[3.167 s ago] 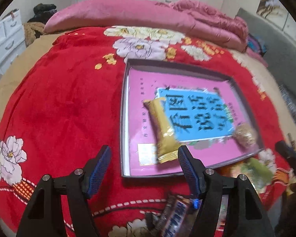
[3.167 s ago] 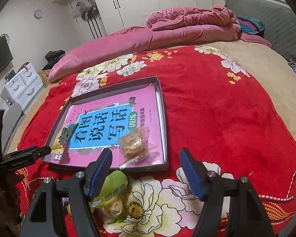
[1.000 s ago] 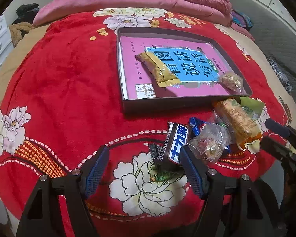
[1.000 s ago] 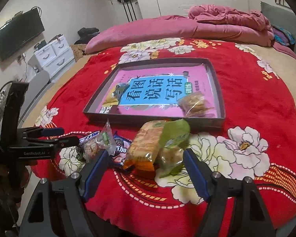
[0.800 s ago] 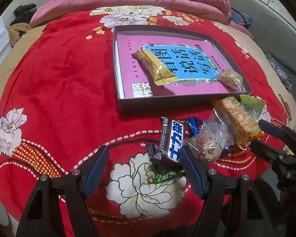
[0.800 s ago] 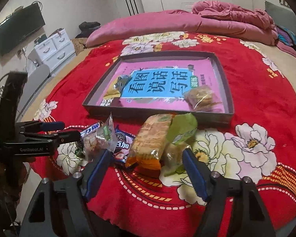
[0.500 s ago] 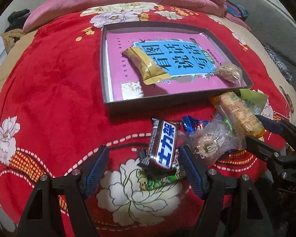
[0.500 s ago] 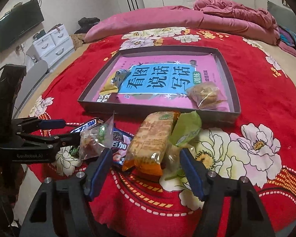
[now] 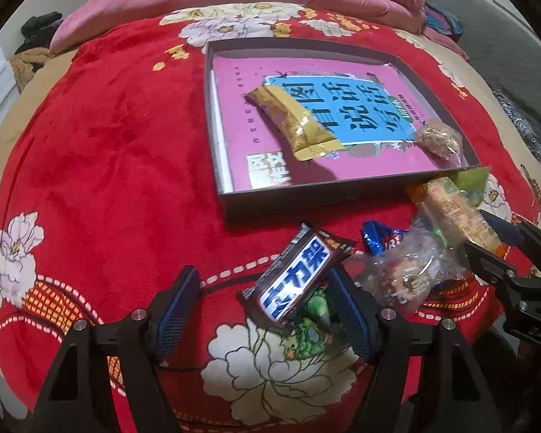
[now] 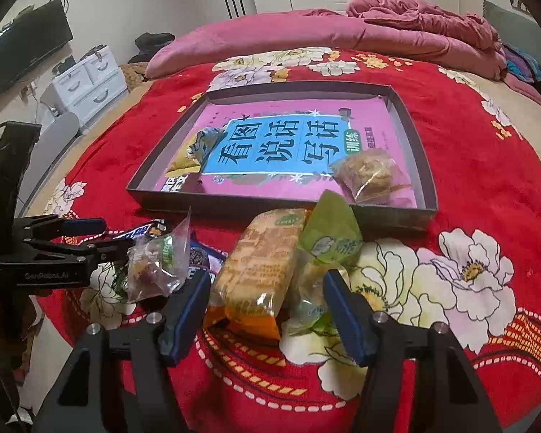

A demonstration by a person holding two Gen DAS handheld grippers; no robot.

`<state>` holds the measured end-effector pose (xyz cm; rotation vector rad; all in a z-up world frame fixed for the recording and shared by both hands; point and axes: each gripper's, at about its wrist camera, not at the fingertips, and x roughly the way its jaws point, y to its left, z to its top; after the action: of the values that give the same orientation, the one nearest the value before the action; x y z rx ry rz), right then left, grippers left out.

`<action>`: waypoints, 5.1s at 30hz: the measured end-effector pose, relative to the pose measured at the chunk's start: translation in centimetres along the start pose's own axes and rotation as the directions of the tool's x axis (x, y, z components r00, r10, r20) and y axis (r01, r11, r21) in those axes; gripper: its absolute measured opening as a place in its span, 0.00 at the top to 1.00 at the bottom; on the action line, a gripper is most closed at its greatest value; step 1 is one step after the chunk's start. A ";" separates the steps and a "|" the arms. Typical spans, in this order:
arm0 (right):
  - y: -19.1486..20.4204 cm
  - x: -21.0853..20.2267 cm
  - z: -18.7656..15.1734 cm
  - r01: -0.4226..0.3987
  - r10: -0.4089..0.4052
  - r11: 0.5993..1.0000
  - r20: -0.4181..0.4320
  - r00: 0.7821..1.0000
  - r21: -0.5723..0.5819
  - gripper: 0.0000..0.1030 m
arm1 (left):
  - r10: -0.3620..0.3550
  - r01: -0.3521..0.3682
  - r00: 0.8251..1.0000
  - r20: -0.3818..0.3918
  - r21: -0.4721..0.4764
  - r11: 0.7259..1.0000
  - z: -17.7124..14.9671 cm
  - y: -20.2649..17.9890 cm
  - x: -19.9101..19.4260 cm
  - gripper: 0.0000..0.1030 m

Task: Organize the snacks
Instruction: 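Grasp the chocolate bar with the left gripper while the right grasps the orange bread, then lift and carry the chocolate bar and orange bread over the tray with both grippers, then lower the chocolate bar onto the workbook and open the left gripper while the right lowers the bread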

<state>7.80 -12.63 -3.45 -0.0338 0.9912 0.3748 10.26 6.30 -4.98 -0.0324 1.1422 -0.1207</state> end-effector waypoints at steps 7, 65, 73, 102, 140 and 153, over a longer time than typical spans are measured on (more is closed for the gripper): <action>1.4 1.3 0.9 0.060 -0.059 0.996 0.012 0.998 -0.066 0.39 | -0.032 0.032 0.999 -0.008 0.017 0.999 0.0 0.0 0.7 0.28; 1.2 -5.1 2.9 -0.113 0.114 0.993 0.200 0.973 -0.013 0.64 | -0.164 0.212 0.959 0.232 -0.200 0.957 1.5 2.0 -7.7 0.72; 1.5 -5.6 3.9 -0.121 0.122 0.992 0.222 0.967 -0.021 0.64 | -0.149 0.195 0.950 0.273 -0.149 0.969 3.0 -0.2 -9.0 0.72; -3.1 -3.9 4.9 -0.038 0.028 0.998 0.219 0.975 0.045 0.64 | -0.171 0.196 0.958 0.232 -0.091 0.976 7.0 -3.2 -4.6 0.72; -7.0 2.6 8.7 -0.011 0.001 0.997 0.141 0.990 0.070 0.64 | -0.145 0.154 0.984 0.101 -0.084 0.985 9.6 -4.1 3.8 0.72; -6.0 5.1 7.5 -0.098 0.094 0.994 0.093 0.991 0.038 0.64 | -0.135 0.144 0.986 0.095 -0.095 0.985 9.4 -3.7 4.4 0.72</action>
<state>18.36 -15.25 -4.35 0.0695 0.9127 0.4399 20.32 1.77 -4.73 -0.2068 1.0563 -0.1838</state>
